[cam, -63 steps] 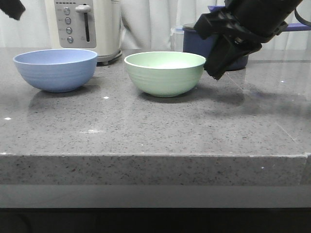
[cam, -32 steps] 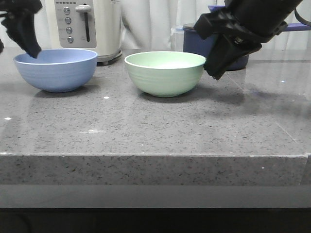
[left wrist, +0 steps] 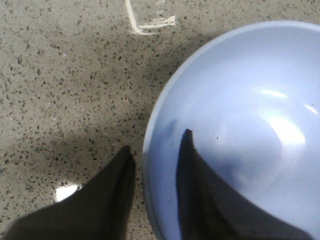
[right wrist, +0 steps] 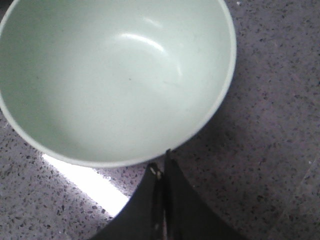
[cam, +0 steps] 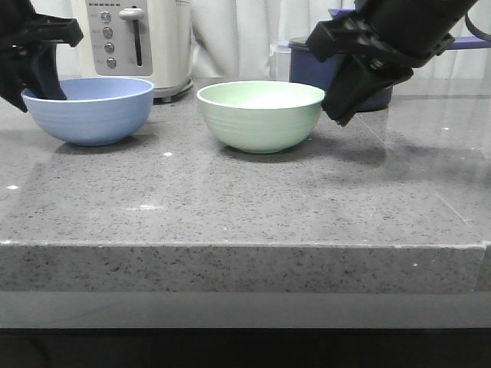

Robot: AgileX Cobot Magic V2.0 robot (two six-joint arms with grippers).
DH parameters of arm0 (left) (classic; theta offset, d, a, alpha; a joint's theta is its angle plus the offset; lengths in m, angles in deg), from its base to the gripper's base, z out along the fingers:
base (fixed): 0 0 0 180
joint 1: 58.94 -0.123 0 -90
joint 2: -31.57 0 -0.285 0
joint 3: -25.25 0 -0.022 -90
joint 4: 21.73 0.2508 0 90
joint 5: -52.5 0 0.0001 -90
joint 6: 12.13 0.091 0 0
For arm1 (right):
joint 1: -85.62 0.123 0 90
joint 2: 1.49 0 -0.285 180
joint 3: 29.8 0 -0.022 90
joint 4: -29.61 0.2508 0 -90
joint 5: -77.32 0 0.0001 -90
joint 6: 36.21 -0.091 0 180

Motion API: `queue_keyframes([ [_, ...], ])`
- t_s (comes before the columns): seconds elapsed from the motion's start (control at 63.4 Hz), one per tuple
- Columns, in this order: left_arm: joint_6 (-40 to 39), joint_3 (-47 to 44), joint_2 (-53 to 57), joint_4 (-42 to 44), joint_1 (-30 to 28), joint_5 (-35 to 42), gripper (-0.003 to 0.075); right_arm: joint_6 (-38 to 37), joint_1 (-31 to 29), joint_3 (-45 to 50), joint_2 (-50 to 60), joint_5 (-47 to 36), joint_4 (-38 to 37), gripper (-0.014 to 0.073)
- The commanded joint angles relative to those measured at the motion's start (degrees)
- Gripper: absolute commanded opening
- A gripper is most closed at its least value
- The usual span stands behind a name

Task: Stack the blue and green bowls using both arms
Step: 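Lower the left gripper and grasp the rim of the light blue bowl, then lift the blue bowl with the left gripper over the green bowl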

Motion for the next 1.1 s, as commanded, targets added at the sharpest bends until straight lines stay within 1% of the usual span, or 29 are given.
queue_keyframes([
  [0.0, -0.56, 1.90, 2.61, -0.87, -0.07, 2.38, 0.0085, 0.62, -0.11, -1.33, 2.06, -2.50, 0.81, -0.0064],
  [0.158, -0.56, 2.29, 2.61, -0.87, -0.07, 2.38, -0.0019, 0.62, -0.11, -1.33, 2.06, -2.50, 0.81, -0.0064],
  [0.284, -0.56, 4.14, 2.85, -0.87, -0.07, 0.96, -0.0020, 0.62, -0.11, -1.33, 2.06, -2.50, 0.81, -0.0064],
  [0.394, -0.56, 7.32, 3.51, -0.99, 0.16, -1.87, -0.0020, 0.62, -0.11, -1.33, 2.06, -2.50, 0.81, -0.0064],
  [0.505, -0.56, 11.44, 4.07, -0.97, 1.60, -5.14, -0.0020, 0.62, -0.11, -1.33, 2.06, -2.50, 0.81, -0.0064],
  [0.568, -0.56, 13.83, 4.07, -0.97, 3.03, -6.33, -0.0020, 0.62, -0.11, -1.33, 2.06, -2.50, 0.81, -0.0064],
  [0.741, -0.56, 17.18, 3.70, -0.97, 7.55, -5.52, -0.0020, 0.62, -0.11, -1.33, 2.06, -2.50, 0.81, -0.0064],
  [0.914, -0.56, 20.95, 0.67, -1.10, 12.80, -5.52, -0.0020, 0.62, -0.11, -1.33, 2.06, -2.50, 0.81, -0.0064],
  [1.088, -0.56, 24.73, -3.11, -1.10, 16.60, -5.27, -0.0020, 0.62, -0.11, -1.33, 2.06, -2.50, 0.81, -0.0064],
])
